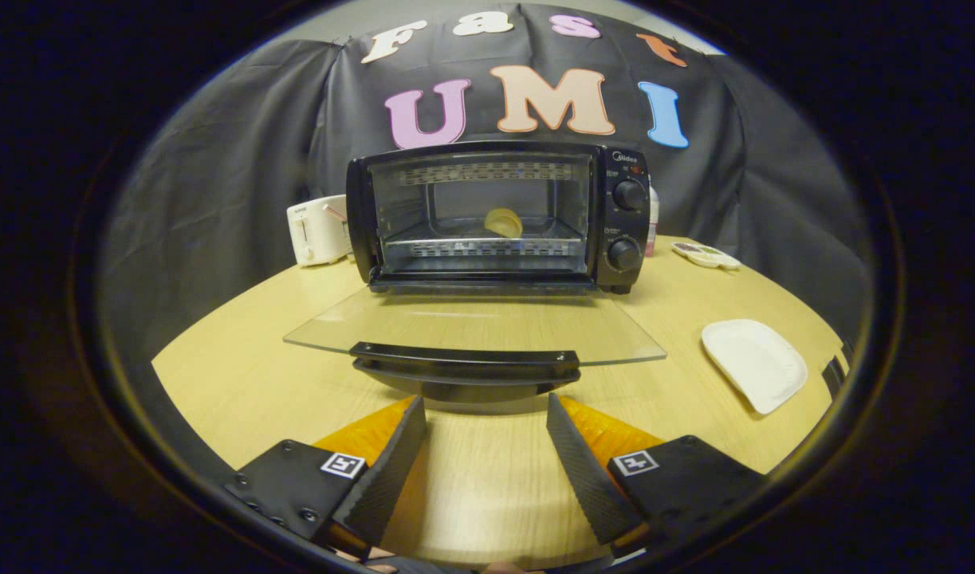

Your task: Open the toaster oven, put the food inside, and close the toaster oven door.

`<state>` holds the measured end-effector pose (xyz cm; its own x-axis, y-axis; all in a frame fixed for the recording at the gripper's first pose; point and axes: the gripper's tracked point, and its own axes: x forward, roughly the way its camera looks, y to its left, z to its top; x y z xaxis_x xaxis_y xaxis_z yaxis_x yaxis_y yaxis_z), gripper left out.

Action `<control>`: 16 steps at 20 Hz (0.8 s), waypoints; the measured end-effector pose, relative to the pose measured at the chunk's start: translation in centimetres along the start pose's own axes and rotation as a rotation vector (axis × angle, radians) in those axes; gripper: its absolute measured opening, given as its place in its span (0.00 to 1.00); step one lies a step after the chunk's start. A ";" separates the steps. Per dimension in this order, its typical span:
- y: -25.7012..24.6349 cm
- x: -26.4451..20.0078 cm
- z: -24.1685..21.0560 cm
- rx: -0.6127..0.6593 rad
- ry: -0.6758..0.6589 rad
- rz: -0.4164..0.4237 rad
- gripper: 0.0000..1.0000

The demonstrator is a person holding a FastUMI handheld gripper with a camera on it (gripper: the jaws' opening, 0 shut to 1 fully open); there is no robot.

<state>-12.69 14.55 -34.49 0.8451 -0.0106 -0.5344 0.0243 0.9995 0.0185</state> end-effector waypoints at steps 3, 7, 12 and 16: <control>0.3 0.0 0.5 -0.002 -0.012 -0.001 0.98; 0.3 -0.4 1.6 0.010 -0.041 0.013 0.98; 0.4 -0.9 4.4 0.030 -0.102 0.034 0.99; 0.6 -0.9 7.4 0.026 -0.163 0.046 0.99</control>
<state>-9.49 14.95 -27.72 0.9212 0.0290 -0.3880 -0.0049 0.9980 0.0628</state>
